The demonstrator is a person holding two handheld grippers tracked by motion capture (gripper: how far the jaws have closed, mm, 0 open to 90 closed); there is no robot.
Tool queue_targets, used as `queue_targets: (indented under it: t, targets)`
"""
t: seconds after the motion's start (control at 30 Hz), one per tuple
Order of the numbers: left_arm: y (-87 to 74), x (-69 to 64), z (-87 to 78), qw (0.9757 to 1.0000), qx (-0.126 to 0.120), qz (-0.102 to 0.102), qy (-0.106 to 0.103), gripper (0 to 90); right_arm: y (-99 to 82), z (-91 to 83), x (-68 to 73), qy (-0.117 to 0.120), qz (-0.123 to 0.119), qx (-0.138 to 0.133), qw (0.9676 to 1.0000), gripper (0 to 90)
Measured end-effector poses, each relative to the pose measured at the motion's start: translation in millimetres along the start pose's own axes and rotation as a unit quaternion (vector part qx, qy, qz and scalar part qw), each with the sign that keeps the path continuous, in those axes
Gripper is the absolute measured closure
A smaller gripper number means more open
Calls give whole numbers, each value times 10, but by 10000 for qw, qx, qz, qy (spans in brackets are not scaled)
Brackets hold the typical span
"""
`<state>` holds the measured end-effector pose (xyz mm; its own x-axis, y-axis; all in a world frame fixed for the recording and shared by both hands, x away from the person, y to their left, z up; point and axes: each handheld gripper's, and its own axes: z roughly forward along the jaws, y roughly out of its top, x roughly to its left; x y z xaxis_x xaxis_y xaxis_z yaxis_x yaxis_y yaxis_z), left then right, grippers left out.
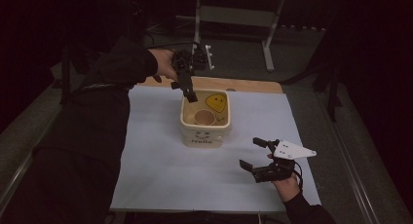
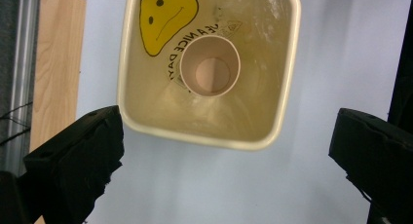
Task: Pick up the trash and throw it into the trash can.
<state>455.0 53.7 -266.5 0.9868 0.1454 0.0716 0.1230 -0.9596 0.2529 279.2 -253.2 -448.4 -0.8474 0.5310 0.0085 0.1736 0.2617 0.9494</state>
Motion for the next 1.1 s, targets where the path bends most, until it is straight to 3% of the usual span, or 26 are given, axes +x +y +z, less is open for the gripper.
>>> queue_targets:
  t: [0.2, 0.3, 0.47, 0.67, 1.1]
  targets:
    - [-105, -72, -63, 9999, -126, -51, 8, 6, 12, 22, 9, 13, -67, 22, 10000, 96]
    - [-230, -152, -113, 9993, -353, -85, -9, 6, 12, 28, 4, 27, -57, 16, 10000, 96]
    - [-383, -202, -134, 9986, -513, -151, 20, 6, 12, 24, 5, 31, -44, 18, 10000, 96]
    - [-614, -256, -62, 9972, -630, -391, -88, 6, 12, 27, 4, 35, -40, 22, 10000, 97]
    - [-1044, -350, 195, 9955, -730, -537, -274, 6, 8, 36, 5, 24, -24, 51, 10000, 96]
